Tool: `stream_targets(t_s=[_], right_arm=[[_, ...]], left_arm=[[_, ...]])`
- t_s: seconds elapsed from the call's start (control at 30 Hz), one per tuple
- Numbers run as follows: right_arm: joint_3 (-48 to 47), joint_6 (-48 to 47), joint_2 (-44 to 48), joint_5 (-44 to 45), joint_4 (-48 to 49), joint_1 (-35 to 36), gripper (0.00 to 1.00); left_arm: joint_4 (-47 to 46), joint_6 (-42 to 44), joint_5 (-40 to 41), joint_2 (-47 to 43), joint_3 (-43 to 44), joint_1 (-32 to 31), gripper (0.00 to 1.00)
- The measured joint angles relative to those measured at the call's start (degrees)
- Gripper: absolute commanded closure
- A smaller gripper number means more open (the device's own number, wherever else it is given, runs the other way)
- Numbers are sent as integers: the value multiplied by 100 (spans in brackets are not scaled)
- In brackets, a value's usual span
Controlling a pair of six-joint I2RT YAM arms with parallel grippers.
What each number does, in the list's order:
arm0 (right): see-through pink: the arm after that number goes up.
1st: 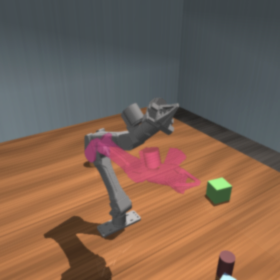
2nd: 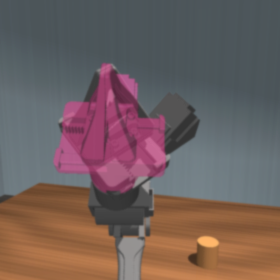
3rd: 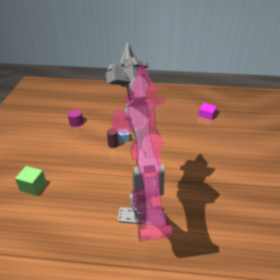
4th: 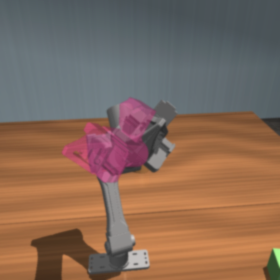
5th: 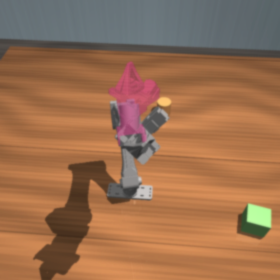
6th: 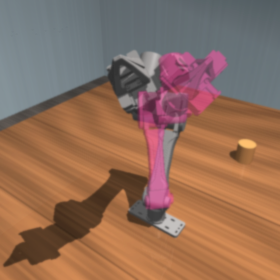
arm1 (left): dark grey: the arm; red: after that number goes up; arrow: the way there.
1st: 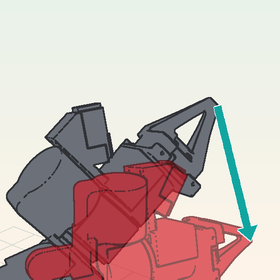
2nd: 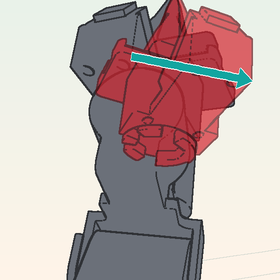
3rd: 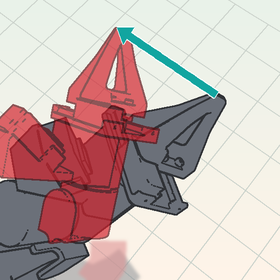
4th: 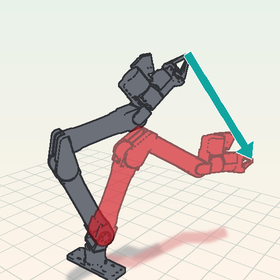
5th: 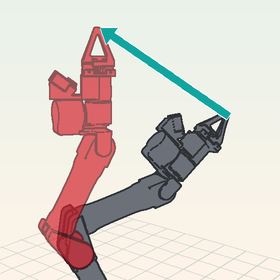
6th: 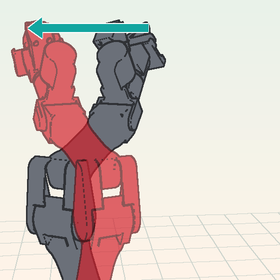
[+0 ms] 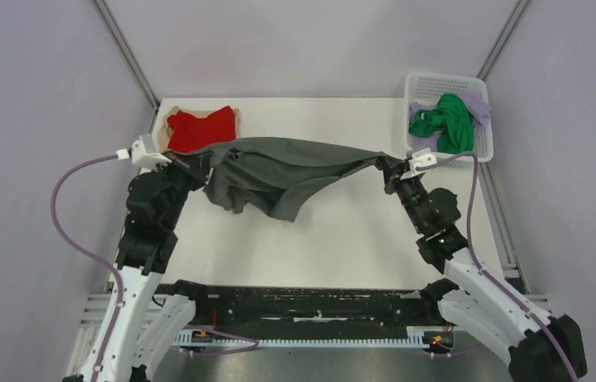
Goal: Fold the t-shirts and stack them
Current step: Flatten out the tshirt
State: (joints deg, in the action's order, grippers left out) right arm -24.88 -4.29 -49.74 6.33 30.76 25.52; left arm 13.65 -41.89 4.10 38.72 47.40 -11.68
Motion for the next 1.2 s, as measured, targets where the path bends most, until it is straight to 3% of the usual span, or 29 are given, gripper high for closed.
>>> stream_targets(t_s=[0.17, 0.37, 0.5, 0.8, 0.93, 1.07, 1.2], right_arm=[[-487, -28, 1228, -638, -262, 15, 100], [-1849, -4, 2087, -1320, -1064, 15, 100], [-2728, 68, 2404, -1600, -1506, 15, 100], [-3630, 160, 2465, -1797, -2186, 15, 100], [-3692, 114, 2190, -1460, -2334, 15, 100], [-3412, 15, 1591, -754, -2363, 15, 100], [-2356, -26, 813, 476, -2179, 20, 98]], left_arm=[[114, 125, -13, -627, 802, -2, 98], [243, 168, -258, -1235, 1923, -2, 98], [260, 170, -527, -1456, 2638, -2, 98], [310, 184, -1095, -1318, 3720, 131, 98], [162, 236, -1204, -968, 3705, 199, 98], [-208, 391, -1176, -111, 3187, 199, 88], [-739, 592, -1117, 1204, 2157, 199, 74]])
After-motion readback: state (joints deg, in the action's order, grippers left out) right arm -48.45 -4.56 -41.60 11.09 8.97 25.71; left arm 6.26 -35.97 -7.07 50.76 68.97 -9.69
